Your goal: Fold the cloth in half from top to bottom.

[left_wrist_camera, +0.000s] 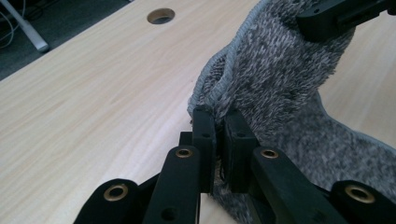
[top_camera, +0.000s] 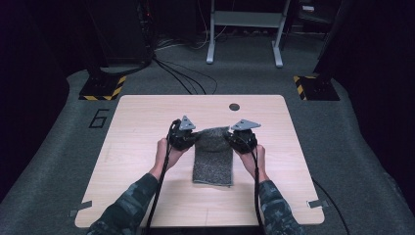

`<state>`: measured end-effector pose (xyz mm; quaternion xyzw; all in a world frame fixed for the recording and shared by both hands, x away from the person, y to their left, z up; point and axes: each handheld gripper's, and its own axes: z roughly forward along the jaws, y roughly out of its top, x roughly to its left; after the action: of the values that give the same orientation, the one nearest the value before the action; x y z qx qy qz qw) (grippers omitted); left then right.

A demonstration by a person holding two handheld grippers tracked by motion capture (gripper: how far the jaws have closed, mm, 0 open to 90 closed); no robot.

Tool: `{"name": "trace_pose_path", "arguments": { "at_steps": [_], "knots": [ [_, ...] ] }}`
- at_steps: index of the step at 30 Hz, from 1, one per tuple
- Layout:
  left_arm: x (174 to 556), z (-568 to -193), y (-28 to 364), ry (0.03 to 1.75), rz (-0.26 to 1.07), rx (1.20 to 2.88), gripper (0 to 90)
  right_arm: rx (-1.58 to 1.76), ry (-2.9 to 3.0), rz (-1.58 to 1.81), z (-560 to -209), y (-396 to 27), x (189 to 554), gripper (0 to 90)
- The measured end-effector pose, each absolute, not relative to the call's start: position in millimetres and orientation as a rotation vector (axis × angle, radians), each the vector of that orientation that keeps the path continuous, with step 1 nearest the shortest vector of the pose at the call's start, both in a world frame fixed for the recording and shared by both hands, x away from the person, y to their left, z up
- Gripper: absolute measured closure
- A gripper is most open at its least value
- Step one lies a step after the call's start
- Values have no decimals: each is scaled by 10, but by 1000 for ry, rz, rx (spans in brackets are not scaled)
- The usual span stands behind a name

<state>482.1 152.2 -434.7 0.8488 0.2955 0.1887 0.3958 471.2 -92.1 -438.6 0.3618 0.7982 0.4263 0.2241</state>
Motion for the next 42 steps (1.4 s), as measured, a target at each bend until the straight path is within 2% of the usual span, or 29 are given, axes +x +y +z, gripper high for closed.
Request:
{"name": "trace_pose_path", "arguments": {
  "at_steps": [13,21,24,28,32,36,39,42],
  "knots": [
    [4543,-4557,1451,702,439,2198,840,985,2241,1164,-4631,-987,4389,853],
    [4395,-4735,1442,689,373,2219,815,995,2279,1156,-4753,-1089,4182,771],
    [4324,-4804,1455,676,315,2245,745,1003,2297,1165,-4789,-1131,4060,710],
    [4214,-4856,1502,679,255,2256,552,1016,2319,1201,-4785,-1230,3909,619],
    [4115,-4782,1632,704,215,2216,407,1040,2318,1234,-4712,-1332,3827,513],
    [4093,-4669,1734,719,233,2165,337,1085,2294,1231,-4655,-1361,3865,437],
    [4233,-4590,1757,788,308,2142,314,1131,2282,1176,-4676,-1312,3962,372],
    [4389,-4689,1659,834,353,2201,282,1182,2310,1097,-4773,-1214,4055,292]
  ]
}}
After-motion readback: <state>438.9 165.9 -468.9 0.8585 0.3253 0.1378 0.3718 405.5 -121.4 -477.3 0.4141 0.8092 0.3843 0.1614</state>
